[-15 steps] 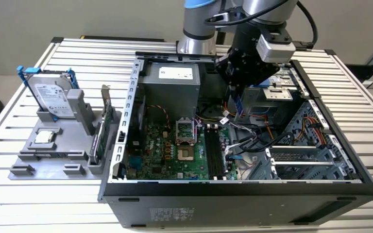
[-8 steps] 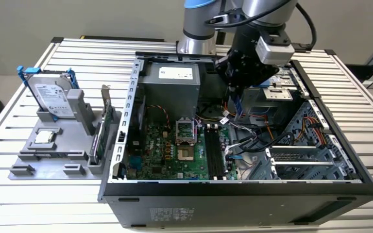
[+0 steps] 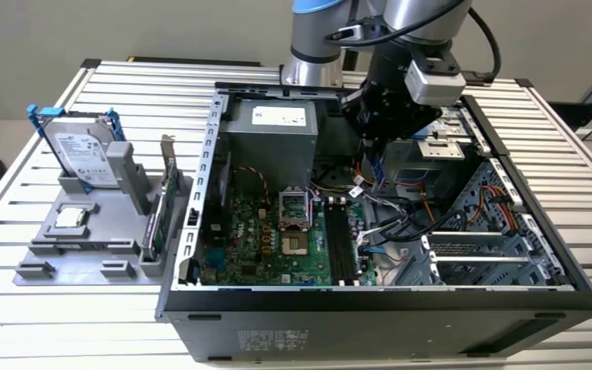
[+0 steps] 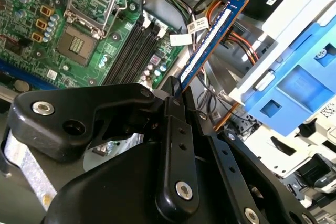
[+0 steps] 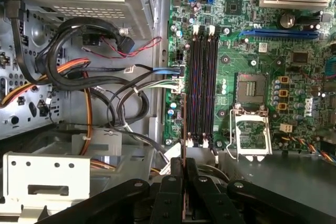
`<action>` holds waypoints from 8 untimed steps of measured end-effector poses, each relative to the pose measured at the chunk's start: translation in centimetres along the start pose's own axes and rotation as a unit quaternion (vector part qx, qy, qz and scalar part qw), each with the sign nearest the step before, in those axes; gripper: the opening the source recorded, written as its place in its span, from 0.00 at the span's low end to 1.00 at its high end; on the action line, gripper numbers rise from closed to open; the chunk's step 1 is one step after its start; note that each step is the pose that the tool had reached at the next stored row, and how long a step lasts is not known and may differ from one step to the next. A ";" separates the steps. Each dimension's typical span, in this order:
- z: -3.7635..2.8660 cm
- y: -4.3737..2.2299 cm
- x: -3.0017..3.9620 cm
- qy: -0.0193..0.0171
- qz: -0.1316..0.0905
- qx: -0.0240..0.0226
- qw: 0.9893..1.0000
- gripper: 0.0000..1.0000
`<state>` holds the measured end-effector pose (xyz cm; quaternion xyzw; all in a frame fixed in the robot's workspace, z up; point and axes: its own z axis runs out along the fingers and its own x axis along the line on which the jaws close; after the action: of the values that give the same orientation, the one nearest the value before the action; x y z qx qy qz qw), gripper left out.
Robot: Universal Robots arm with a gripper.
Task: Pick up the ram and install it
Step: 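Insert the ram into the slot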
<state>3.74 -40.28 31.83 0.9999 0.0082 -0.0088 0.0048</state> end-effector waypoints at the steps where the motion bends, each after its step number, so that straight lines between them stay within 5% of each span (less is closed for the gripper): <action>1: 0.06 0.00 0.00 0.000 0.000 0.000 1.000 0.00; 8: 0.39 0.00 0.01 0.000 0.001 0.000 1.000 0.00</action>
<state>3.74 -40.28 31.44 0.9999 0.0076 -0.0089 0.0050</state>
